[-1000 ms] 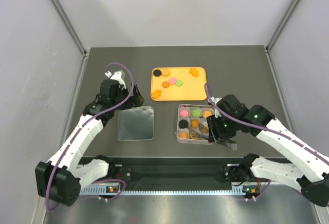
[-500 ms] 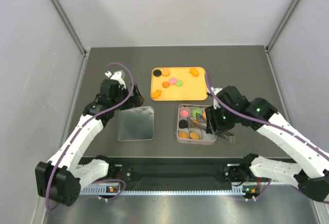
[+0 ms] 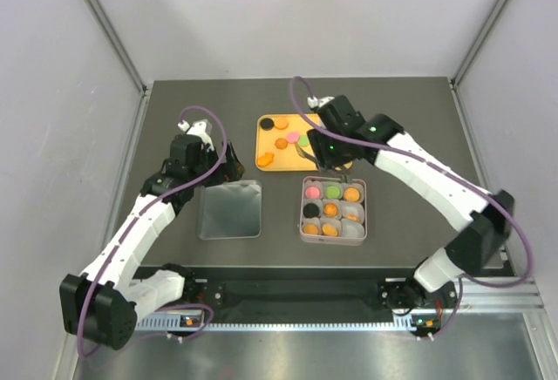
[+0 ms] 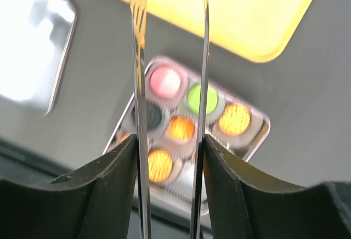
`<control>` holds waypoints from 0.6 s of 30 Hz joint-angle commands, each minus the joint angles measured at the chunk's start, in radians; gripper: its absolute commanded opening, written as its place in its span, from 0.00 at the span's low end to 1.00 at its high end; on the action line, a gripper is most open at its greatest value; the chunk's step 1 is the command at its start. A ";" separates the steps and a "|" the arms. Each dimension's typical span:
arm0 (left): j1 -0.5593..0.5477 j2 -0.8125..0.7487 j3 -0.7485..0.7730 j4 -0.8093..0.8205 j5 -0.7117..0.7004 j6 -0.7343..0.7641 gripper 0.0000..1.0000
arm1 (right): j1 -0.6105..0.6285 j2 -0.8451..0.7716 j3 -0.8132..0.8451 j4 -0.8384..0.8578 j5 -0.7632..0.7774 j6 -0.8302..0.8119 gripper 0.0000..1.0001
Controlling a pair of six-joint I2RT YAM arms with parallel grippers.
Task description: Pack the cookies
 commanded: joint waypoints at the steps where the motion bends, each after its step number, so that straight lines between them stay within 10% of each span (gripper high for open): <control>1: 0.004 -0.015 0.006 0.014 -0.014 0.010 0.98 | -0.031 0.133 0.119 0.104 0.041 -0.060 0.48; 18: 0.004 -0.018 0.004 0.016 -0.014 0.010 0.98 | -0.132 0.402 0.233 0.176 -0.063 -0.113 0.49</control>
